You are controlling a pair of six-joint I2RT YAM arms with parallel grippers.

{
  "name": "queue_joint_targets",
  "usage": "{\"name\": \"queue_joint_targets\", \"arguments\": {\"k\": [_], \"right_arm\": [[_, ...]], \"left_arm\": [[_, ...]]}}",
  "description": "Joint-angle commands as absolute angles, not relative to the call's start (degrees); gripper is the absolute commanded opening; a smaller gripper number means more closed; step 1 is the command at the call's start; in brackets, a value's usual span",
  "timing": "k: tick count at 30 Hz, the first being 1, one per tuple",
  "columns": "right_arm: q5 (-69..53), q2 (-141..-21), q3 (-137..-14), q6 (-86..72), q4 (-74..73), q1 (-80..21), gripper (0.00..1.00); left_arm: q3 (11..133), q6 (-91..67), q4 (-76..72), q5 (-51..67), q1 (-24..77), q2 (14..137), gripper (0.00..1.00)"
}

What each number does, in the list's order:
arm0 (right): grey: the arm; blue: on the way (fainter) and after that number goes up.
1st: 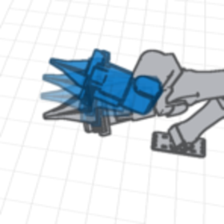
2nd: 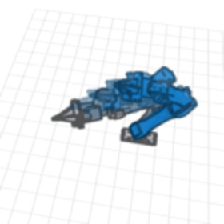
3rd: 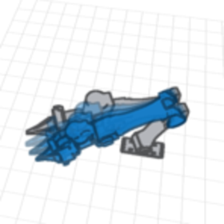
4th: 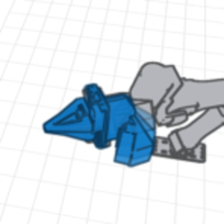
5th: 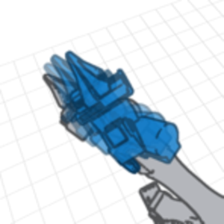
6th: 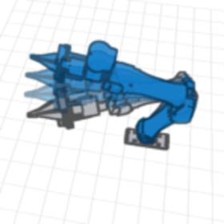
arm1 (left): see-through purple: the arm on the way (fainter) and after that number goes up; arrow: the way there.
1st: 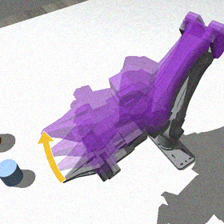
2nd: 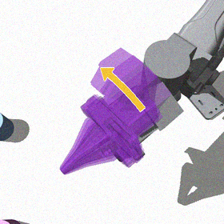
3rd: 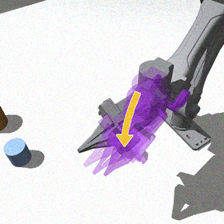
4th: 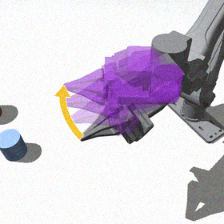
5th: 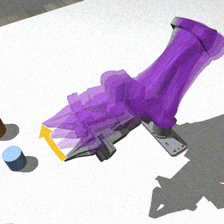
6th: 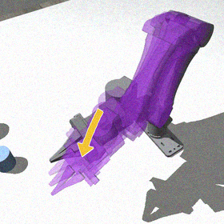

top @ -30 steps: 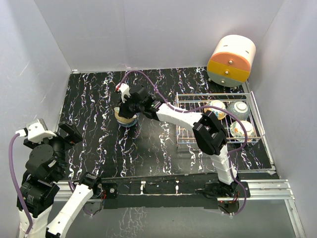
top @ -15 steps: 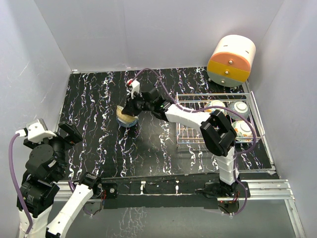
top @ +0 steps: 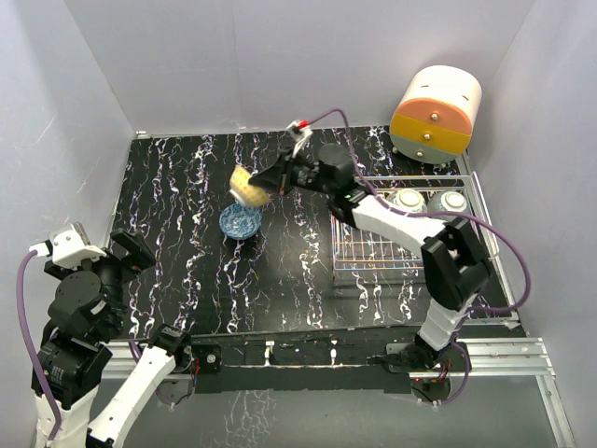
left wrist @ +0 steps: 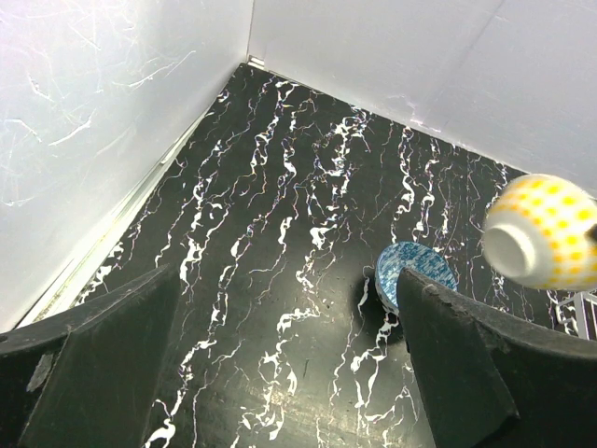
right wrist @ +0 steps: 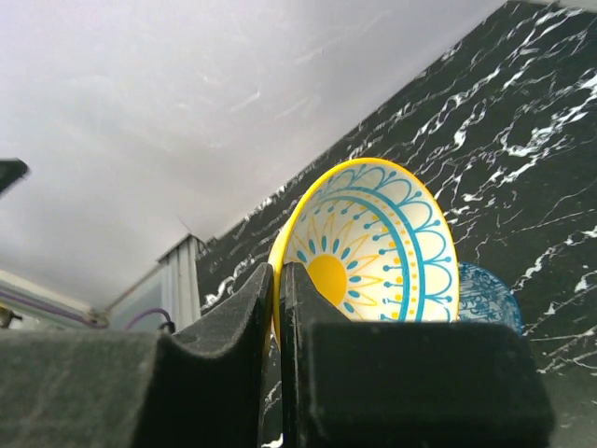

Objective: Load the bowls into the dish rack

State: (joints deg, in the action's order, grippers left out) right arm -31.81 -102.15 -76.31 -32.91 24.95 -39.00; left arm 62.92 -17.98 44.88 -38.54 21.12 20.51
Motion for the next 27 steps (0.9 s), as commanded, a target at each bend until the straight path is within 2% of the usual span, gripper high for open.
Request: {"name": "queue_joint_targets", "arguments": {"k": [1,17,27], "right_arm": [[-33.5,-91.8,-71.1,-42.3,40.8,-33.1,0.08],[-30.9,-61.4,-49.3,-45.0,27.3,-12.8,0.08],[-36.7,-53.8,-35.9,-56.7,28.4,1.8,0.08]], "left_arm": [[64.5,-17.1,44.0,-38.5,21.4,22.2,0.97],[63.5,-17.9,41.7,-34.9,21.5,24.1,0.97],[63.1,-18.4,40.6,-33.0,21.4,25.3,0.97]]}}
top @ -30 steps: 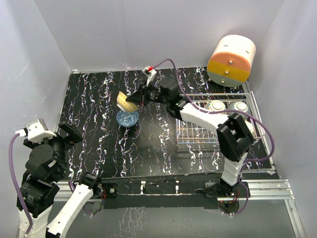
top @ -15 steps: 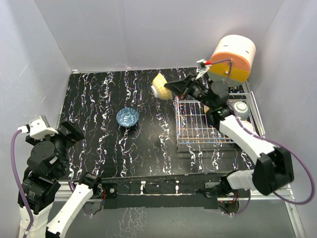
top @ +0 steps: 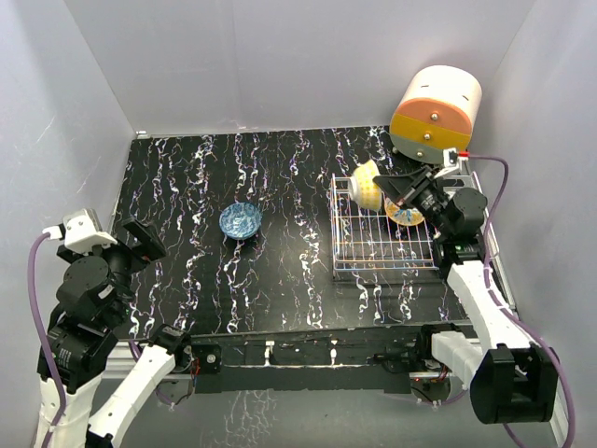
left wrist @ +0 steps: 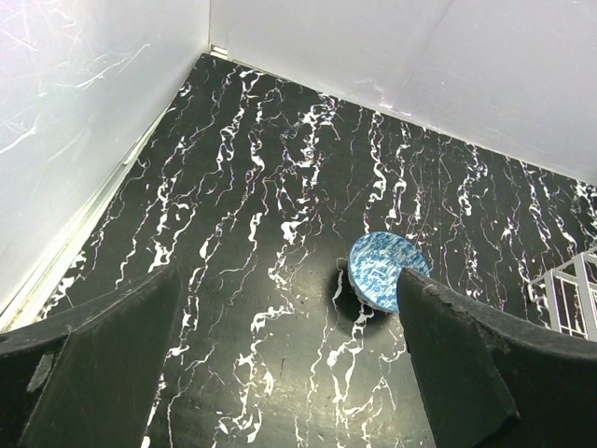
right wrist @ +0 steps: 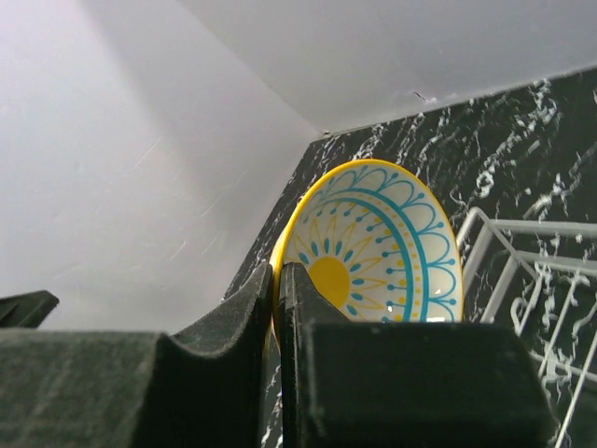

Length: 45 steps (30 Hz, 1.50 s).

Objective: Load the bowls into the dish rack

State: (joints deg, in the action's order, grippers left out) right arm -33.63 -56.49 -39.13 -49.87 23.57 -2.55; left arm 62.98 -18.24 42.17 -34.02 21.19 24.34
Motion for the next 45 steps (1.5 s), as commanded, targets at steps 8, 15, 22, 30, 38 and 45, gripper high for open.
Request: {"name": "queue_joint_targets", "arguments": {"k": [8,15,22,30,38,45], "right_arm": [[-39.4,-54.2,-26.4,-66.1,35.3,5.1,0.08],[-40.1,-55.5,-21.0,-71.1,38.9,5.1,0.08],[-38.3,-56.2,-16.7,-71.9,39.3,5.1,0.08],[-37.5,-61.1,-15.4,-73.5,44.5,5.1,0.08],[-36.7,-66.6,-13.9,-74.4,47.5,5.2,0.08],[-36.1,-69.7,-13.0,-73.5,46.8,6.3,0.08]], "left_arm": [[63.0,-18.2,40.3,-32.6,21.4,25.9,0.97],[62.4,-18.6,40.1,-32.3,21.4,26.1,0.97],[62.0,-19.0,40.1,-32.2,21.4,25.9,0.97],[62.0,-19.2,40.5,-32.5,21.4,25.8,0.97],[62.1,-19.3,40.7,-32.8,21.4,25.9,0.97],[62.2,-19.3,41.0,-33.0,21.5,25.9,0.97]]}}
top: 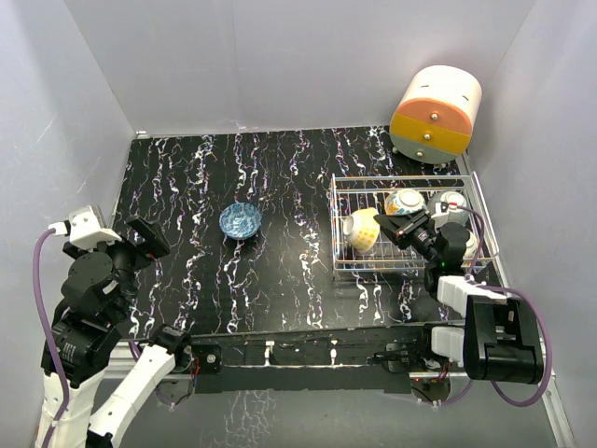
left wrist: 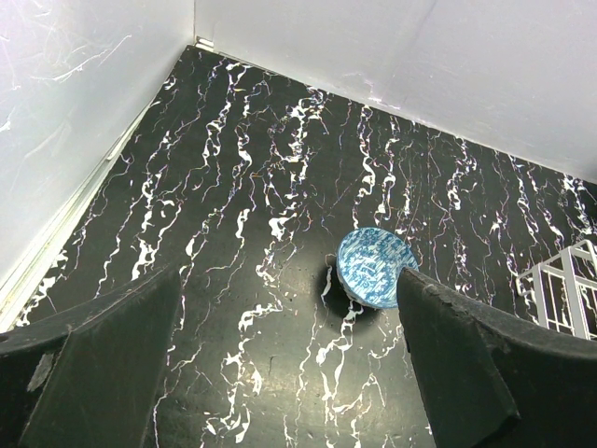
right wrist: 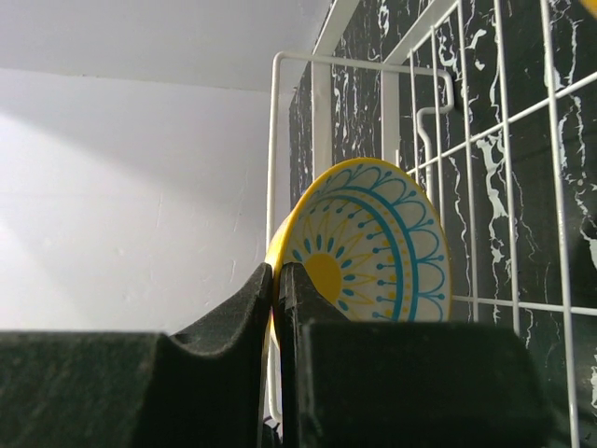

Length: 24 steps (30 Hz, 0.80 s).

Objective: Load the bowls into the dish rack

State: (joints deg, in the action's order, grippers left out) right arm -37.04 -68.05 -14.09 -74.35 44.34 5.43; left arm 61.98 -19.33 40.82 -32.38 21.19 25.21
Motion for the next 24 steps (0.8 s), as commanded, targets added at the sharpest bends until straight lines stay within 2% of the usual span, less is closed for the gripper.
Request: {"name": "queue_joint_targets", "arguments": {"k": [1,7,16,18,20,24], "right_arm": [[-36.2,-70.1,-12.9,-73.4,46.8,6.5,0.08],[-34.7,-71.6,-13.7,-72.0,44.9,7.1,0.08],[-30.3,-66.9,-16.9,-64.5,29.6,8.3,0.09],[-29.9,-66.1,-17.4,-63.2,27.1,8.7,0.12],[-29.3,-65.7,-17.9,-62.0,24.9,9.0,0.2],[-29.1,-65.6,-18.0,-61.0,22.9,9.5,0.22]], "left_arm": [[62.1,-19.3,41.0,-33.0,21.4,25.9,0.97],[62.2,-19.2,40.6,-32.7,21.4,26.2,0.97],[61.9,-19.0,40.4,-32.8,21.4,26.3,0.97],[61.8,-19.0,40.3,-32.7,21.5,26.3,0.97],[61.6,-19.1,40.2,-32.6,21.4,26.2,0.97],[61.4,-19.3,40.1,-32.5,21.4,26.1,0.97]]}}
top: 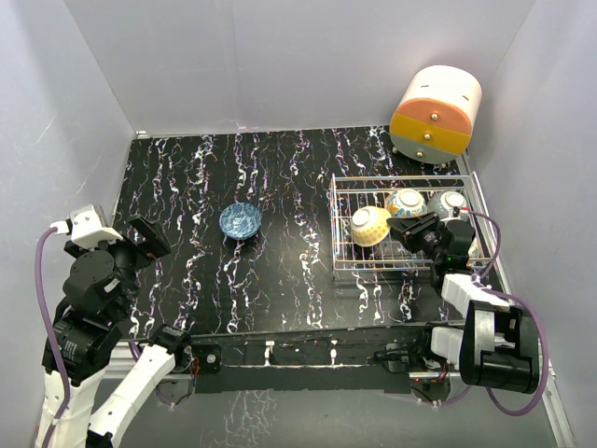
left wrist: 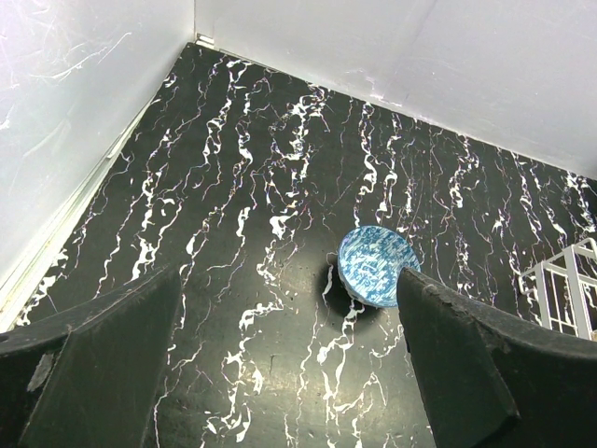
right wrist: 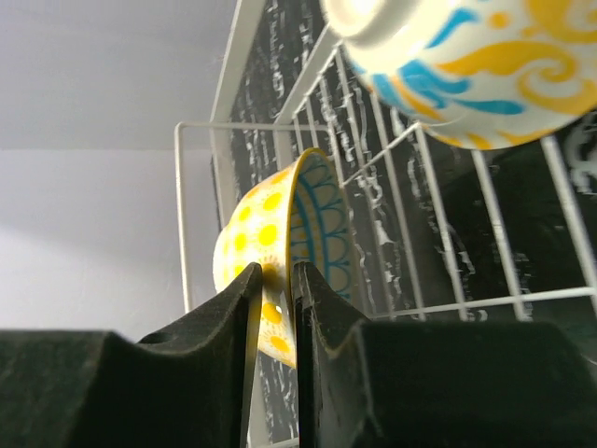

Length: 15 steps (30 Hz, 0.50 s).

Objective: Load the bowls into the dish rack

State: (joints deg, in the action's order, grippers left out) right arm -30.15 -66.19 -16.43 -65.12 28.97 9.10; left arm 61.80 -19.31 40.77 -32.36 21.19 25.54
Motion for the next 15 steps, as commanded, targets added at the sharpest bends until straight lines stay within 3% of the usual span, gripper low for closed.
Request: {"name": "queue_joint_targets", "arguments": {"k": [1,8,15], "right_arm": [[-29.2,-65.6,-18.0,-60.8,22.5,9.7,0.23],[-28.1,-65.3,-19.2,-58.2,17.9,10.2,0.3],[-24.7,-63.5,-25.3,-52.1,8.4,10.3,0.44]], "left_arm": [[61.3,-19.3,40.2,-32.5,21.5,26.0,0.97],[61.4,-19.5,40.6,-32.6,21.4,25.9,0.97],[60.9,-19.9,39.9,-31.9,21.4,26.4,0.97]]}}
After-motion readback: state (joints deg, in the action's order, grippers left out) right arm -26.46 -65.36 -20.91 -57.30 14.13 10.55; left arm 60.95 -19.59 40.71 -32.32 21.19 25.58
